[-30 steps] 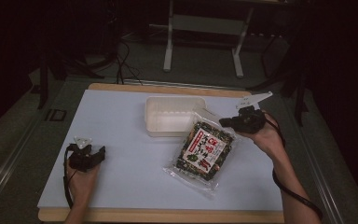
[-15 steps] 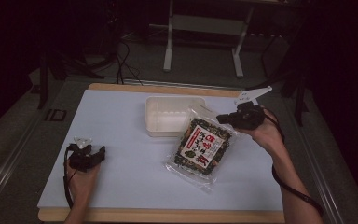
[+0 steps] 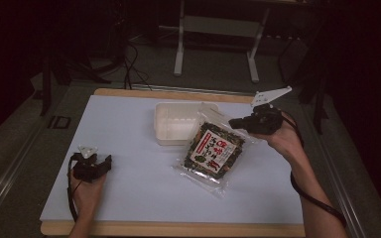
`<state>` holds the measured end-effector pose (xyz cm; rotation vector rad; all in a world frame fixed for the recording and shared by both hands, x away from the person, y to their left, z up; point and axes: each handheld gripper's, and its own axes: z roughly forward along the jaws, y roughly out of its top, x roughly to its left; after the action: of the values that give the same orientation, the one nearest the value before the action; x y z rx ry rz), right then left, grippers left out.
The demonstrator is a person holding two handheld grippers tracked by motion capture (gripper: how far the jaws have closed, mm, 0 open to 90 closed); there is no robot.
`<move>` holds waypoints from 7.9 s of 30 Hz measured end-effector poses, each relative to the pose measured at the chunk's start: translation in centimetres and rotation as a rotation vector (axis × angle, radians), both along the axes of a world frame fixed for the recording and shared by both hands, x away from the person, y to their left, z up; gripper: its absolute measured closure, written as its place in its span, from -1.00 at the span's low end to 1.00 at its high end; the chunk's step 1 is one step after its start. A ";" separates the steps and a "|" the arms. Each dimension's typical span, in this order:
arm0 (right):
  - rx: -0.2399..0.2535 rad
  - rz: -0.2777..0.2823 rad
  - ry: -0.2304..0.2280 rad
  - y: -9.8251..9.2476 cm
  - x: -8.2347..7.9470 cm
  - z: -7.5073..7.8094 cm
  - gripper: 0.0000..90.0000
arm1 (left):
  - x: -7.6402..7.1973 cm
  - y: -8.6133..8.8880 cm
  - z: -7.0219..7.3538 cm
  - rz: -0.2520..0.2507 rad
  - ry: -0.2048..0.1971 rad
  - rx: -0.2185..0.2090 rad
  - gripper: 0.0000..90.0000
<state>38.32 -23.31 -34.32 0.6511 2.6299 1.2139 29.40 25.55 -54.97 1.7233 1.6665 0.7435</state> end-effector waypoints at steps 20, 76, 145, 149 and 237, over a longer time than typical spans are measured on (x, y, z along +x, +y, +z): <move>0.041 -0.007 0.023 0.0 -0.2 1.1 0.99 | 0.0 0.0 0.0 0.001 -0.001 -0.001 0.00; 0.146 -0.037 0.011 -0.1 -1.1 4.9 0.99 | -0.1 0.1 0.0 0.010 -0.007 -0.004 -0.02; 0.236 -0.144 -0.026 0.7 4.3 8.2 0.99 | 0.0 0.1 0.0 0.010 -0.006 -0.011 -0.03; 0.236 -0.144 -0.027 0.9 4.5 8.2 0.99 | 0.0 0.1 0.0 0.009 -0.006 -0.011 -0.03; -0.056 -0.480 -0.169 7.0 10.0 -1.4 0.57 | 0.1 0.1 0.0 0.008 0.001 -0.009 -0.03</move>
<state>48.28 -16.30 -35.73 1.0411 2.1830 0.9953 29.45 25.66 -54.97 1.7122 1.6754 0.7375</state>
